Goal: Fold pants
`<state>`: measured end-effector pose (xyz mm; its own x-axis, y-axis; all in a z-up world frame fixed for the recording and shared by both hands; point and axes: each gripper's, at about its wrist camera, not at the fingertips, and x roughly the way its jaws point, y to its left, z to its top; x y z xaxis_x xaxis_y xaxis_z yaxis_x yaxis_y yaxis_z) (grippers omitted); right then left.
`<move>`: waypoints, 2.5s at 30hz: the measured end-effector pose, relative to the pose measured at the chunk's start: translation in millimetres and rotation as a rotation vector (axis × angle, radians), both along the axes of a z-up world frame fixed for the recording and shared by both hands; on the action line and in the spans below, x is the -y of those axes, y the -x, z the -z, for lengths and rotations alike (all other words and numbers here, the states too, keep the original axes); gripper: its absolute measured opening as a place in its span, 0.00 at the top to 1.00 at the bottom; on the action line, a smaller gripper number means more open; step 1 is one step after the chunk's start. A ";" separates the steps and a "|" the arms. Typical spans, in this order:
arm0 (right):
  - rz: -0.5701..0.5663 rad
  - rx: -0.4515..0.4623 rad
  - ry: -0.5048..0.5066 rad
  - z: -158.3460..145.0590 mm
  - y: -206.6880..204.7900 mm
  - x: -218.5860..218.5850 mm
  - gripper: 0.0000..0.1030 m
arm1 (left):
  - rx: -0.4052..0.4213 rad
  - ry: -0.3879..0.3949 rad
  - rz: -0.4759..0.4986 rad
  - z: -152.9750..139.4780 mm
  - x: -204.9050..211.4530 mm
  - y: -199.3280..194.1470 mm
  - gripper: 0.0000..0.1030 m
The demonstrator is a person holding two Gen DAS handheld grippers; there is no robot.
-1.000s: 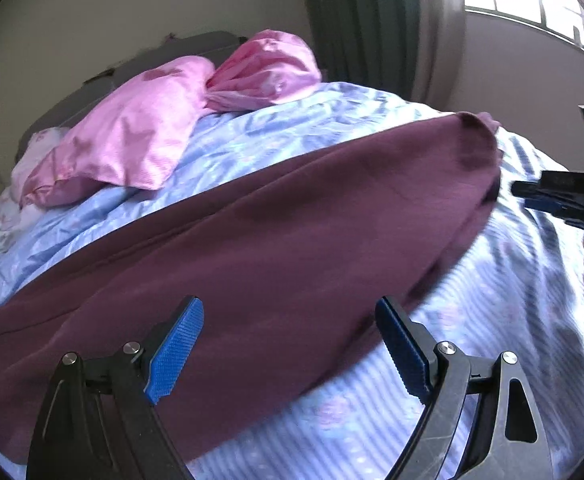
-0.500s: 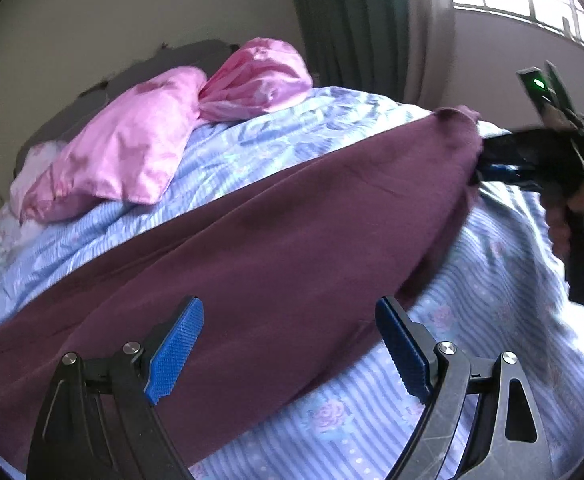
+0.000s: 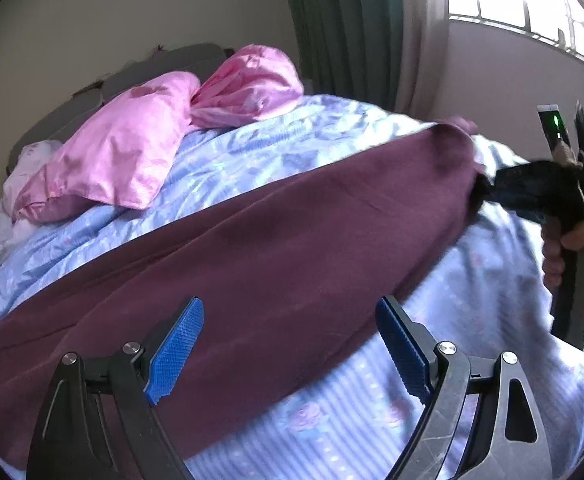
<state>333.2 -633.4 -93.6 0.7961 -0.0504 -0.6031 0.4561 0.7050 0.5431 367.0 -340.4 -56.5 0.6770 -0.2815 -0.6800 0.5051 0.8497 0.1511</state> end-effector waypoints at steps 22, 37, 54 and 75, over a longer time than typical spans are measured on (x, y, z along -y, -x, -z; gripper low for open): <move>-0.008 0.046 -0.264 16.9 -11.7 9.6 0.00 | 0.056 0.017 0.014 -9.7 2.3 9.5 0.14; 0.137 0.028 -0.273 36.3 -28.6 14.3 0.47 | 0.005 0.008 -0.030 5.5 -0.5 -0.9 0.14; 0.087 0.044 0.032 -10.9 -12.7 -13.7 0.72 | -0.188 0.180 0.042 8.4 14.8 -84.3 0.90; -0.076 0.079 0.598 -152.8 -24.3 -180.0 0.72 | -0.115 0.055 -0.166 -67.0 -192.8 -6.6 0.69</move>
